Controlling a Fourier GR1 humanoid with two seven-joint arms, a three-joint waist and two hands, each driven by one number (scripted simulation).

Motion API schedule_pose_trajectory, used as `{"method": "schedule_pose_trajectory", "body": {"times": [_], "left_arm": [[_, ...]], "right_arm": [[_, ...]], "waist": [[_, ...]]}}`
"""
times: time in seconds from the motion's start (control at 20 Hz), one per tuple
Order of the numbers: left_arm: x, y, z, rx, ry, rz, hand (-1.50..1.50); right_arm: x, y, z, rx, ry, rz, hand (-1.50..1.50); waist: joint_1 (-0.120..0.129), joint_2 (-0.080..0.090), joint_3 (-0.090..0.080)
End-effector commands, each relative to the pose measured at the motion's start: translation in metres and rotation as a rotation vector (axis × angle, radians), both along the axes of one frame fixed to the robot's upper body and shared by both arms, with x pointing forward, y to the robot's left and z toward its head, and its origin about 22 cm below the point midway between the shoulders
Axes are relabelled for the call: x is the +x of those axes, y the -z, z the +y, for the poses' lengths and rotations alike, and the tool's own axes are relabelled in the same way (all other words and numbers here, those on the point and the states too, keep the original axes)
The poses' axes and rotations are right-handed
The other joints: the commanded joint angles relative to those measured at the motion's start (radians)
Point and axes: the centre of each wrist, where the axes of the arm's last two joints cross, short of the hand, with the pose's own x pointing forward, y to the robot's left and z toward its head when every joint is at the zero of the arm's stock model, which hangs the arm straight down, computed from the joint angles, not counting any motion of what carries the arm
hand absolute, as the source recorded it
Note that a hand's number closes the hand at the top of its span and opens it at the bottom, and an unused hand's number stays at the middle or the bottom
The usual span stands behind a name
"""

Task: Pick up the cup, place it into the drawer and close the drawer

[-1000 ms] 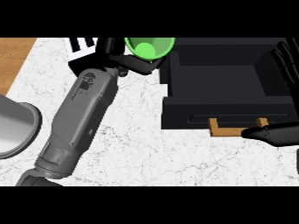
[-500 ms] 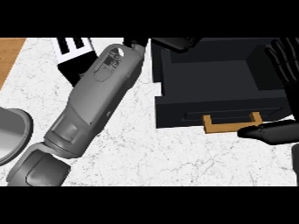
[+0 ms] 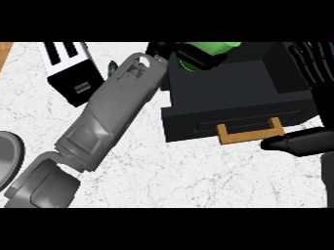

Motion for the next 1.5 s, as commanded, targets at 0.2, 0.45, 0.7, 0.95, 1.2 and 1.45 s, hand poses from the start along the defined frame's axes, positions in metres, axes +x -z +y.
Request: {"method": "schedule_pose_trajectory", "body": {"times": [0.2,0.45,0.7,0.95,1.2,1.45], "left_arm": [[-0.005,0.035,0.009,0.102,0.033,0.055,-1.50],[-0.008,0.042,0.012,-0.042,0.040,0.059,-1.50],[-0.007,0.014,0.001,-0.231,0.104,-0.015,-1.50],[-0.008,0.020,0.005,-0.336,0.047,-0.080,-1.50],[-0.007,0.010,0.001,-0.371,-0.001,-0.094,-1.50],[-0.008,0.034,0.013,-0.406,-0.025,-0.070,-1.50]], "right_arm": [[0.011,-0.006,0.015,-0.009,-0.067,-0.015,-1.50],[0.015,-0.009,0.034,0.002,-0.224,-0.011,-1.50],[0.016,-0.009,0.050,-0.021,-0.466,0.009,1.50],[0.010,0.004,0.051,-0.227,-0.634,0.135,1.50],[-0.002,0.008,0.041,-0.513,-0.593,0.212,-1.50],[-0.004,0.019,0.033,-0.737,-0.396,0.182,-1.50]], "waist": [[-0.065,0.020,0.000],[-0.088,0.032,-0.001],[-0.078,0.022,-0.002],[-0.056,0.011,-0.003],[0.002,-0.010,-0.002],[0.065,-0.012,-0.001]]}}
